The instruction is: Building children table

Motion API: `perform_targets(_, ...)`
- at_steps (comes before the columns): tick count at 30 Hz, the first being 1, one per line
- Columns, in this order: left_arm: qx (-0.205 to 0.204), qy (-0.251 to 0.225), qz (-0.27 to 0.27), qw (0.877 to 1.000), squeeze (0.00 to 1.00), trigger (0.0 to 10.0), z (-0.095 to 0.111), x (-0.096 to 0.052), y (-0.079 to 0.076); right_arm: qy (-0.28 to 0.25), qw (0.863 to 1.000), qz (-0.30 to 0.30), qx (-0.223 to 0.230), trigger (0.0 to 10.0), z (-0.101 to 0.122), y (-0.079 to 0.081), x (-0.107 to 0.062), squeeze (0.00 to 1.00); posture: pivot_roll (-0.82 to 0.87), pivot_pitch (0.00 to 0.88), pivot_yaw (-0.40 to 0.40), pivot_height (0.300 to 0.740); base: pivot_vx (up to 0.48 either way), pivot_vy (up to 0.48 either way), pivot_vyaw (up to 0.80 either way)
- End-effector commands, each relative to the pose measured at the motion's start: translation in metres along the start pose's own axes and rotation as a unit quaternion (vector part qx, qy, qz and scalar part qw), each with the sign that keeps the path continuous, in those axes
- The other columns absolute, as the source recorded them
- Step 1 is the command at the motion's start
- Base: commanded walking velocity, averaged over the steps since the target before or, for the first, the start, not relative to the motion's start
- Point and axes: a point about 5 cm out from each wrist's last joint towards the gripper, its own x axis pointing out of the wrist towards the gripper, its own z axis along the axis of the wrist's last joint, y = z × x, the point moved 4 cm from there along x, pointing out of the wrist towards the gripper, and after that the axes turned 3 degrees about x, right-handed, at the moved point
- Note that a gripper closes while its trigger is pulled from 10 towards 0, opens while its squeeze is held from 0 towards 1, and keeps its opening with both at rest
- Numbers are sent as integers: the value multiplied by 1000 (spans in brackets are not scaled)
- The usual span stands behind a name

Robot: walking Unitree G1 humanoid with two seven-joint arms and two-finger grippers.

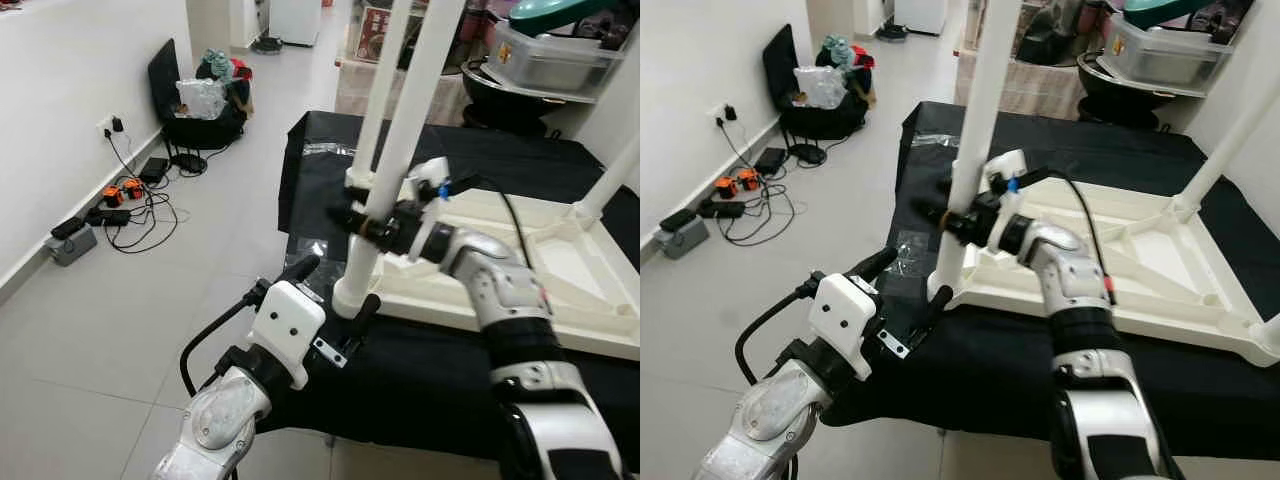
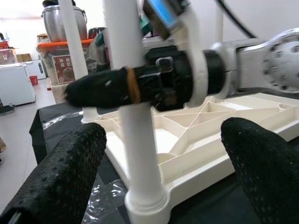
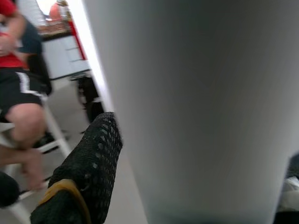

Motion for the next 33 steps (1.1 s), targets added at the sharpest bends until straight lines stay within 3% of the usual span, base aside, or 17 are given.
perform_targets(1, -3, 7, 4, 1000, 0, 10000, -4, 0, 0, -6, 999, 43, 11, 10000, 1, 8, 6, 0, 71, 34, -119, 740, 0, 0, 0)
perform_targets(8, -10, 7, -6, 1000, 0, 10000, -4, 0, -6, -18, 995, 94, 33, 10000, 0, 16, 22, 0, 71, 39, -109, 740, 0, 0, 0)
perform_targets(9, -9, 7, -5, 1000, 0, 10000, -4, 0, -6, -16, 996, 78, 27, 7059, -1, 13, 25, 0, 77, 38, -117, 740, 0, 0, 0)
perform_targets(10, -8, 8, -5, 1000, 0, 10000, -4, 0, -5, -14, 997, 66, 22, 7059, -2, 10, 26, 0, 77, 38, -117, 740, 0, 0, 0)
perform_targets(11, -8, 8, -4, 1000, 0, 10000, -4, 0, -5, -21, 999, 44, 20, 0, -1, 6, 29, 0, 77, 39, -115, 740, 0, 0, 0)
perform_targets(20, -7, 9, -3, 1000, 0, 10000, -5, -1, -5, -42, 997, -59, 1, 0, -1, -13, 26, 0, 78, 42, -110, 740, 0, 0, 0)
perform_targets(22, -5, 10, -1, 1000, 0, 10000, -6, -1, -3, -42, 991, -129, -19, 0, -2, -27, 20, 0, 76, 32, -108, 740, 0, 0, 0)
perform_targets(23, -5, 10, -1, 1000, 0, 10000, -6, -1, -3, -42, 991, -129, -19, 0, -2, -27, 20, 0, 76, 32, -108, 740, 0, 0, 0)
perform_targets(25, -4, 10, 1, 1000, 0, 10000, -6, -1, -3, -16, 960, -275, -42, 0, -9, -54, 8, 0, 76, 24, -107, 740, 0, 0, 0)
perform_targets(26, -4, 11, 0, 1000, 0, 10000, -7, -2, -3, -2, 896, -443, -41, 0, -17, -80, -21, 0, 66, 17, -101, 740, 0, 0, 0)
perform_targets(27, -3, 12, 0, 1000, 0, 10000, -7, -2, -3, -3, 824, -566, -38, 0, -20, -93, -51, 0, 72, 20, -104, 740, 0, 0, 0)
perform_targets(28, -3, 12, 0, 1000, 0, 10000, -7, -2, -3, -3, 824, -566, -38, 0, -20, -93, -51, 0, 72, 20, -104, 740, 0, 0, 0)
perform_targets(29, -2, 12, 0, 1000, 0, 10000, -7, -1, -3, -5, 773, -634, -33, 0, -22, -98, -70, 0, 74, 24, -106, 740, 0, 0, 0)
perform_targets(30, -2, 12, 0, 1000, 0, 10000, -7, -1, -3, -6, 733, -679, -29, 0, -24, -99, -84, 0, 76, 26, -108, 740, 0, 0, 0)
perform_targets(31, -2, 12, 0, 1000, 0, 10000, -7, -1, -3, -6, 733, -679, -29, 0, -24, -99, -84, 0, 76, 26, -108, 740, 0, 0, 0)
perform_targets(32, -1, 11, 1, 1000, 0, 10000, -6, -1, -2, -17, 714, -699, -32, 0, -22, -97, -87, 0, 73, 21, -106, 740, 0, 0, 0)
perform_targets(33, -1, 10, 2, 1000, 0, 10000, -6, 0, -1, -26, 707, -706, -32, 0, -20, -93, -86, 0, 74, 25, -106, 740, 0, 0, 0)
